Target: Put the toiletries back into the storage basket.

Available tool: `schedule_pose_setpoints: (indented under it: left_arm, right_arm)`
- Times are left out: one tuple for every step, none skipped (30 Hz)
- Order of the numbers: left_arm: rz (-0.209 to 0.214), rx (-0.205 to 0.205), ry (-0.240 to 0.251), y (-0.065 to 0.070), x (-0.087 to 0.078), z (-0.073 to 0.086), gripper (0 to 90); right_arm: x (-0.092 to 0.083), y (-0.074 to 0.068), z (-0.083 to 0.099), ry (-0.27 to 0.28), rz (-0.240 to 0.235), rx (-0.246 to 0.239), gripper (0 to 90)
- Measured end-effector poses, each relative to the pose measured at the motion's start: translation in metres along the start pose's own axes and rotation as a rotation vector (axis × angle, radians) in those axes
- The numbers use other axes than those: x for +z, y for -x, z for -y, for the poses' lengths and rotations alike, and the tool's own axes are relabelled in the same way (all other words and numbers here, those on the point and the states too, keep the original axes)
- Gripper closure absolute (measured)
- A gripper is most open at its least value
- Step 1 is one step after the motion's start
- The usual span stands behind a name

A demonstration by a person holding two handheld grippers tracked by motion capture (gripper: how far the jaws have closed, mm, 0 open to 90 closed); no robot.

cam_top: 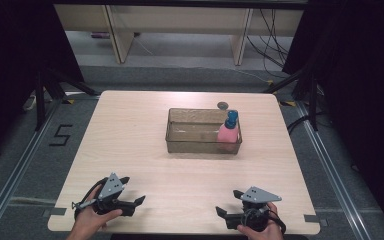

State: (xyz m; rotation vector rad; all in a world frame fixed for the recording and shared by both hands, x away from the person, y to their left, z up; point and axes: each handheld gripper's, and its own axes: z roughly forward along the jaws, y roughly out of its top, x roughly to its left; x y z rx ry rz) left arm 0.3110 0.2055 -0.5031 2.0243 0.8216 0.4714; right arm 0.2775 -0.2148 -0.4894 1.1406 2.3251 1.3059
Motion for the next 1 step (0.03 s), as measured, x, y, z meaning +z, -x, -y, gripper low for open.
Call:
schedule_pose_setpoints:
  left_arm:
    - [0.0,0.0,0.001,0.0,0.0,0.0,14.8]
  right_arm:
    - [0.0,0.0,0.0,0.0,0.0,0.0,15.8]
